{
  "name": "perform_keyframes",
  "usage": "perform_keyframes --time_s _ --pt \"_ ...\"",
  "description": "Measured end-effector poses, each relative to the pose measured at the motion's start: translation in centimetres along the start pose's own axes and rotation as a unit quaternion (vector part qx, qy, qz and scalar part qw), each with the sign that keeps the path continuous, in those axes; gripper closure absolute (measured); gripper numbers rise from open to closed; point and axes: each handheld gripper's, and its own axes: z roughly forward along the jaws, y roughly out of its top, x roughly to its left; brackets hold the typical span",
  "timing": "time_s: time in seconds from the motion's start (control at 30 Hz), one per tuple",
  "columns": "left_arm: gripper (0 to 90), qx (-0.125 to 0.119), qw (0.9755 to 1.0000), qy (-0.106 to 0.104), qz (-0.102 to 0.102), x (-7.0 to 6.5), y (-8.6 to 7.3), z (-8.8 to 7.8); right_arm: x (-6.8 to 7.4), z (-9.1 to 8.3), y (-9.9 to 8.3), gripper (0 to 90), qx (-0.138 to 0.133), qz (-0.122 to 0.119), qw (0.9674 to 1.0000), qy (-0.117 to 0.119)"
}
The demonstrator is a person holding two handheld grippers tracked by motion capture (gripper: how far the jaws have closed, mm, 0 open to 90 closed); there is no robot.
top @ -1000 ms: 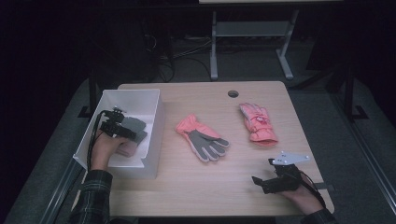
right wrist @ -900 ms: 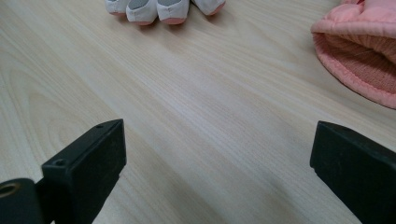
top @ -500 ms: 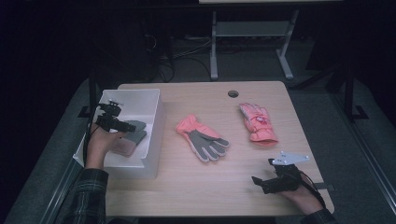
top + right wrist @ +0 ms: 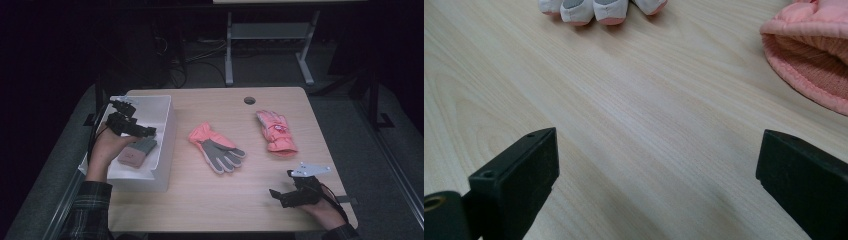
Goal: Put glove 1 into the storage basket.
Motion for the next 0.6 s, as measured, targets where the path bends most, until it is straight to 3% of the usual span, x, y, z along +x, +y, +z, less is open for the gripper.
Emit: perform_keyframes --time_s 0.17,0.4,0.5,0.6 --pt "13.7 -0.019 0.9989 -0.037 0.022 -2.2 1.3 -0.3 0.0 0.0 0.0 3.3 0.0 0.0 1.0 0.001" --pt "15.4 -0.03 0.9952 -0.077 0.051 -5.7 2.5 0.1 0.1 0.0 0.0 3.3 -0.001 0.0 1.0 0.002" --pt "18.2 -0.033 0.9937 -0.092 0.055 -6.7 2.9 0.4 0.1 0.0 0.0 3.3 -0.001 -0.001 1.0 0.002" --pt "29.4 -0.034 0.9904 -0.113 0.071 -8.7 3.4 1.3 0.1 0.0 0.1 3.3 0.0 0.0 1.0 0.001"
